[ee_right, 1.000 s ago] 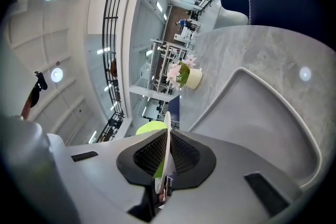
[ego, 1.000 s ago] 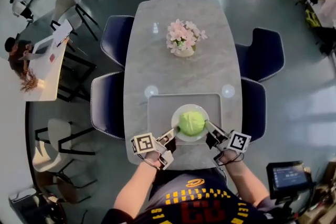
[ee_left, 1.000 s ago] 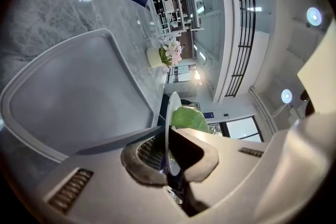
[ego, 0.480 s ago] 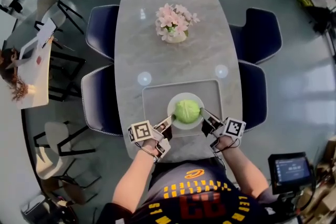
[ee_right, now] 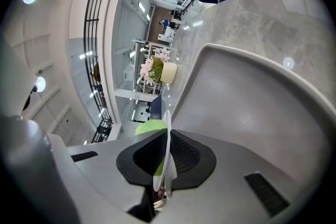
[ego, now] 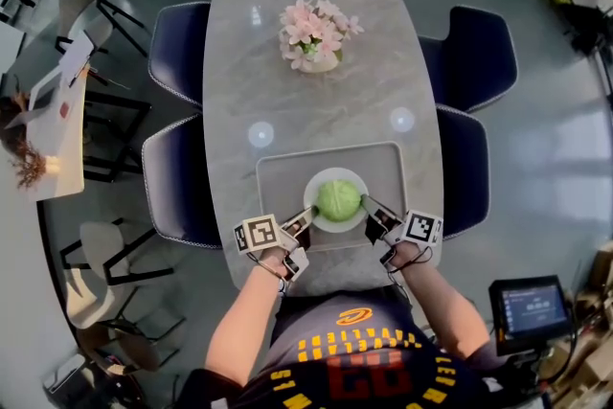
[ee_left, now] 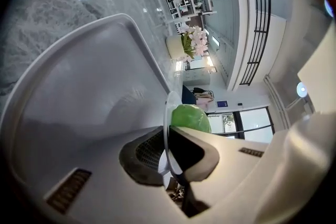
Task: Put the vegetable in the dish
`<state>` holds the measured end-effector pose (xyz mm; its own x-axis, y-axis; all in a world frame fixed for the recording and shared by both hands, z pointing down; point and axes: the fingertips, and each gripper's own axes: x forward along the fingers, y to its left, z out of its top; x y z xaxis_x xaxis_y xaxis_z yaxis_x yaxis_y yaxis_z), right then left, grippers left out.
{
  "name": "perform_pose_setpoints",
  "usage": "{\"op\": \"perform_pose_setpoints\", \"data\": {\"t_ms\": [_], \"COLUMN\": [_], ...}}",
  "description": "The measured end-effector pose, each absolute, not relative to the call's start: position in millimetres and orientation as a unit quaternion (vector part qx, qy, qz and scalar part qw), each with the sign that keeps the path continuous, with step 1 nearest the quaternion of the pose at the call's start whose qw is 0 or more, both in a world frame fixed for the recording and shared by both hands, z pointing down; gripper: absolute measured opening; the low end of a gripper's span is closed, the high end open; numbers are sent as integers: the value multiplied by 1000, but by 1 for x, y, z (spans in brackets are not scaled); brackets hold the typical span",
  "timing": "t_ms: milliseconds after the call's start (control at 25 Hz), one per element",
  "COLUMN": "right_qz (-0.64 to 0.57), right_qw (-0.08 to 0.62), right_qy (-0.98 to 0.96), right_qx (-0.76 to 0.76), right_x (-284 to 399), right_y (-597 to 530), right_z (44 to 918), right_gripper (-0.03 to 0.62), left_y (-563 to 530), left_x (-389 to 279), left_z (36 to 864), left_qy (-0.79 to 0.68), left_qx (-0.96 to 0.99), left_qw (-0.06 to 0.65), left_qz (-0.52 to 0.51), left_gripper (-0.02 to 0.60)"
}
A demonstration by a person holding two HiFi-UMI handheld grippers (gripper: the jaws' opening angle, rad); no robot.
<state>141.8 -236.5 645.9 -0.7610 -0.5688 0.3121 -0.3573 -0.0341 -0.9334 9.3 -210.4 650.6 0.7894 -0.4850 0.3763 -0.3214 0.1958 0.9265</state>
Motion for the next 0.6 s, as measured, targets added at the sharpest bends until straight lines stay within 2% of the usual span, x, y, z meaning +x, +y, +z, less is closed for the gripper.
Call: {"op": "perform_pose_setpoints", "data": {"t_ms": [600], "right_qz": [-694], "right_qw": [41], "right_qy": [619], "right_qx": [-365], "right_x": [141], "right_y": [-241], "right_z": [696], "right_gripper": [20], "left_y": [-225], "left_x": [12], "left_z": [693], "left_qy": [-347], "left_qx": [608], "left_qw": [714], "left_qz": [-14], "left_gripper": [21]}}
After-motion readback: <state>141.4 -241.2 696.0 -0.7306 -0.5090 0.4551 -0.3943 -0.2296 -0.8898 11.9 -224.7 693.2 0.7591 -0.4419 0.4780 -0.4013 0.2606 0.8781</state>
